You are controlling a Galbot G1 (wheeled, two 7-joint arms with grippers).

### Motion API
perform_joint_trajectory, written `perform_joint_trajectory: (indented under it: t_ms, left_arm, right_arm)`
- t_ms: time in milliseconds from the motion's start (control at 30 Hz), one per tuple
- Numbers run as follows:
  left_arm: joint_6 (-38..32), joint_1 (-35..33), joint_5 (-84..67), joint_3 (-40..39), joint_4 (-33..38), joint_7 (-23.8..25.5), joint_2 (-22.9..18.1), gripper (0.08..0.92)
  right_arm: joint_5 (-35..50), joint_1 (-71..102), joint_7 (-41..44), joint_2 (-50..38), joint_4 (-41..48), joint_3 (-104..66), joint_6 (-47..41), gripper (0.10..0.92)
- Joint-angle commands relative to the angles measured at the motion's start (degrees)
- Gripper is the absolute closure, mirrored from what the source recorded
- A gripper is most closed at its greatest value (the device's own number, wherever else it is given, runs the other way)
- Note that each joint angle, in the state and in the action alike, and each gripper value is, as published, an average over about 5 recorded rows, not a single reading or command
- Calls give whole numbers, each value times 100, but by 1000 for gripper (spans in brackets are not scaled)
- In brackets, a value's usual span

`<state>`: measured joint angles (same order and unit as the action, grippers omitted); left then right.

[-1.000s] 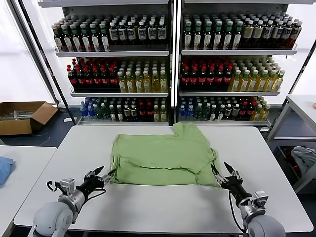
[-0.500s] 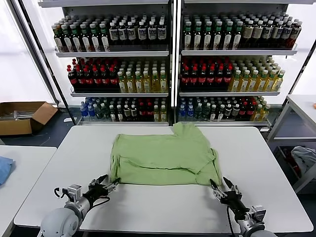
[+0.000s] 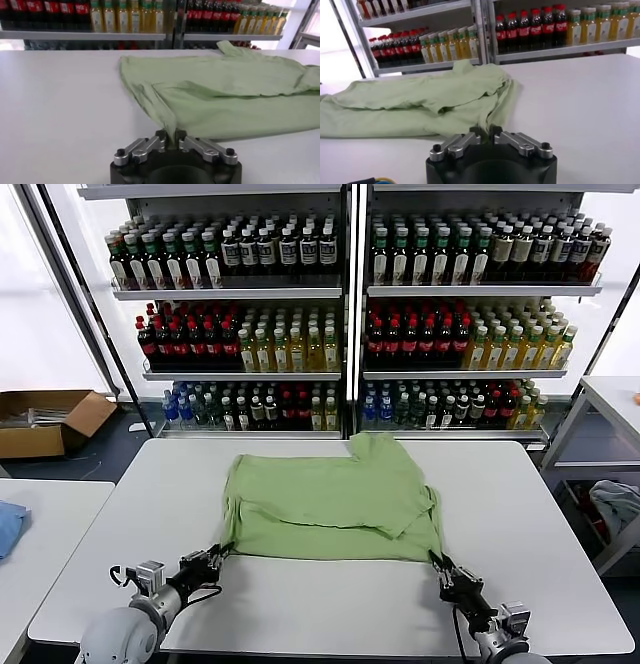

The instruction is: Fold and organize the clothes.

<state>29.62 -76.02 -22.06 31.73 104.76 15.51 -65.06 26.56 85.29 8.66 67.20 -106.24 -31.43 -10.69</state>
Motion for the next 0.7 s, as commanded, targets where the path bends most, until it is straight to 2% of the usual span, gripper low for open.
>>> perform_joint_trajectory:
  t_ms: [33, 233, 500, 700]
  left_arm:
    - [-93, -367, 65, 116, 483, 162, 218, 875]
    - [-105, -928, 186, 342, 1050, 253, 330, 912]
    - [-151, -1703, 609, 766, 1667, 355, -221, 912]
    - [-312, -2398, 1019, 1136, 1880, 452, -426, 912]
  right_arm:
    - [114, 69, 10, -198, 16, -24, -36, 905]
    - [253, 533, 75, -424, -327, -265, 53, 905]
    - [-89, 1772, 58, -197, -1314, -400, 377, 905]
    - [-351, 2502, -103, -87, -1783, -317, 675, 905]
